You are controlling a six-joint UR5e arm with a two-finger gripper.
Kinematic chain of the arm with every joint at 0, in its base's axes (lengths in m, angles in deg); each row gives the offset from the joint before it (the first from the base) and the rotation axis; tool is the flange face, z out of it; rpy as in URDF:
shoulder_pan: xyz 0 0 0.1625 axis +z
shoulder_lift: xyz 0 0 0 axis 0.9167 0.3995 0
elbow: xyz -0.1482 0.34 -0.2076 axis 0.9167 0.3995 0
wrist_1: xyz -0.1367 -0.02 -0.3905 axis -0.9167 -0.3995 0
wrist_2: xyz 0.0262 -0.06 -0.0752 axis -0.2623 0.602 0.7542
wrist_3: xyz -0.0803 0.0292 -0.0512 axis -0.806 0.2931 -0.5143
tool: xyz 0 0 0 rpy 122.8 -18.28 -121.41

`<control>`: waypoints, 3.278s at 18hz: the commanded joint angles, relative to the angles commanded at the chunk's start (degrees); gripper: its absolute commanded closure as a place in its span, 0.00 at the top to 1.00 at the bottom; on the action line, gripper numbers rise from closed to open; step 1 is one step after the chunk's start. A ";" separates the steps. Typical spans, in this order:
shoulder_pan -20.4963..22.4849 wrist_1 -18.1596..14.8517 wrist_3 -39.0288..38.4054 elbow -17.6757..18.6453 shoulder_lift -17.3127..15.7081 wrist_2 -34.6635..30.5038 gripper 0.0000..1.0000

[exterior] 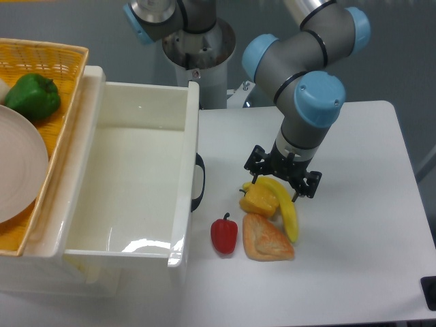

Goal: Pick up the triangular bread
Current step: 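Move the gripper down and over the triangular toasted bread slice, then lower the open gripper onto the bread slice beside the yellow pepper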

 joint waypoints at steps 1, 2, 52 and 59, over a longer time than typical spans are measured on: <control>0.09 -0.09 -0.17 0.18 0.00 0.00 1.00; 0.09 0.09 -0.09 0.87 -0.09 0.00 1.00; -3.34 15.38 7.73 -3.25 15.03 0.53 1.00; -3.34 15.38 7.82 -3.07 15.64 -0.08 1.00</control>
